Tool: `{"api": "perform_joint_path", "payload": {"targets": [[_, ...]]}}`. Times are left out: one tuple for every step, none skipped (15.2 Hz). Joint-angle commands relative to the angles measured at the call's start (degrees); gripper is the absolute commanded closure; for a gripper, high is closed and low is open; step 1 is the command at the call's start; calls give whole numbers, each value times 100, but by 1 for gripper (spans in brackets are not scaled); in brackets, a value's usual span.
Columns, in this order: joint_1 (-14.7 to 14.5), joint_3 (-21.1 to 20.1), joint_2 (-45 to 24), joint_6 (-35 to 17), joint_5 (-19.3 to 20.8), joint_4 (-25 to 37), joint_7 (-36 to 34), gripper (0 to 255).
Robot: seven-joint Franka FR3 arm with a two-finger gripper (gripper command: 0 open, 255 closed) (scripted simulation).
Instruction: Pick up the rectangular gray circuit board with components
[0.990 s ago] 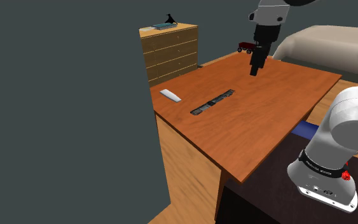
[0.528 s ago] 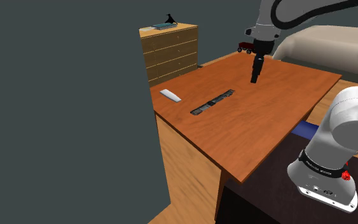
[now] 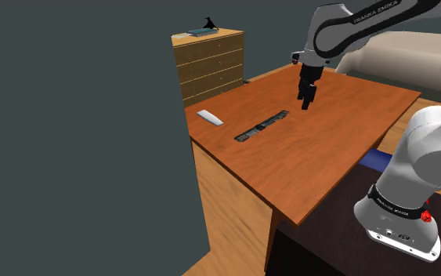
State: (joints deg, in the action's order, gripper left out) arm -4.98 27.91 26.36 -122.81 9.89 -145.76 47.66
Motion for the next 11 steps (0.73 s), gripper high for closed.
{"api": "perform_joint_path", "payload": {"targets": [[-162, 333, -435, -355, -93, 130, 662, 0], [-269, 496, -682, -523, -195, 218, 991, 0], [-382, 658, -939, -683, -327, 315, 1336, 0], [-498, 815, -1208, -833, -495, 423, 1699, 0], [-613, 962, -1488, -971, -702, 541, 2083, 0], [-723, 1096, -1781, -1094, -948, 670, 2488, 0], [-819, 1209, -2087, -1199, -1234, 810, 2915, 0], [-894, 1295, -2403, -1282, -1555, 961, 3359, 0], [-931, 1340, -2726, -1343, -1899, 1125, 3812, 0], [-915, 1328, -3049, -1380, -2247, 1300, 4260, 0], [-858, 1273, -3363, -1398, -2579, 1486, 4689, 0]]}}
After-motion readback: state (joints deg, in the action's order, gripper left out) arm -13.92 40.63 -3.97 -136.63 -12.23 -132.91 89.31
